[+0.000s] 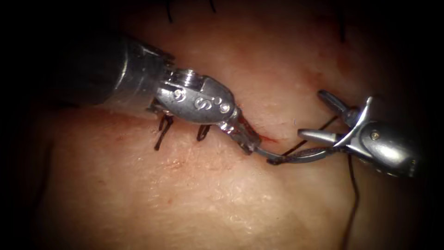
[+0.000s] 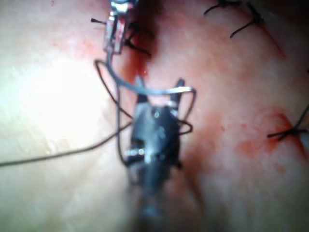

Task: Wound Closure
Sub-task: Transfer the needle to the right gripper

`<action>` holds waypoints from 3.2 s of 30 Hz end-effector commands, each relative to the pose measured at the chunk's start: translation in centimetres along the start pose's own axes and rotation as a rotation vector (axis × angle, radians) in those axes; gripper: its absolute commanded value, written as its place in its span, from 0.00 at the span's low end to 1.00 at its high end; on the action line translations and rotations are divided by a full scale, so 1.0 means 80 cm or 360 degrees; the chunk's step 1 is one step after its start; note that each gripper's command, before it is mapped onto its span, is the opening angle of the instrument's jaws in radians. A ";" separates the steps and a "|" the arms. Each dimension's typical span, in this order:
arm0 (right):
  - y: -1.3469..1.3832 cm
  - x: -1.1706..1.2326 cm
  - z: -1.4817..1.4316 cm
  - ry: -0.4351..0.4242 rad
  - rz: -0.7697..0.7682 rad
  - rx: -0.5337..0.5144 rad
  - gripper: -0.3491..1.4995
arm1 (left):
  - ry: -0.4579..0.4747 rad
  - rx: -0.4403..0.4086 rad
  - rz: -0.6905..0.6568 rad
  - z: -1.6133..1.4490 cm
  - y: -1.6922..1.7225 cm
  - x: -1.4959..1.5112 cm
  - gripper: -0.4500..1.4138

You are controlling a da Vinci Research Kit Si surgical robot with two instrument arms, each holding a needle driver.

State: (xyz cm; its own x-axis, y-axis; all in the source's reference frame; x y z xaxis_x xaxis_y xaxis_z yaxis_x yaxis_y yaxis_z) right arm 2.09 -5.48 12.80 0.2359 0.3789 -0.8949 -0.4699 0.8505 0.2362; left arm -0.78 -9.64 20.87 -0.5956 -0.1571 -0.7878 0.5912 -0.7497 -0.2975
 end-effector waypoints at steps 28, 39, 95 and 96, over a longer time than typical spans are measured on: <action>-0.0008 0.0077 -0.0021 0.0144 0.0213 0.0002 0.96 | 0.0053 0.0235 -0.0356 -0.0022 0.0035 -0.0068 0.00; 0.0052 0.0047 -0.0068 0.0342 0.0378 -0.0147 0.90 | 0.0066 0.0359 -0.0488 -0.0119 0.0100 -0.0092 0.00; 0.0008 0.0008 0.0101 -0.0043 0.0834 -0.0202 0.92 | -0.0032 0.1262 -0.0796 0.0000 0.0072 -0.0046 0.00; 0.0008 0.0008 0.0101 -0.0043 0.0834 -0.0202 0.92 | -0.0032 0.1262 -0.0796 0.0000 0.0072 -0.0046 0.00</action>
State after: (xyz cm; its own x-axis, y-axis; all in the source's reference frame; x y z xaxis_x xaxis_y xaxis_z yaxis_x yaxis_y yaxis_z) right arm 2.69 -5.11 13.02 -0.0352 0.7542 -0.6557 -0.6309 0.4921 0.5999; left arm -0.18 -9.98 20.92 -0.6950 0.2973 -0.6547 -0.2859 -0.9497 -0.1277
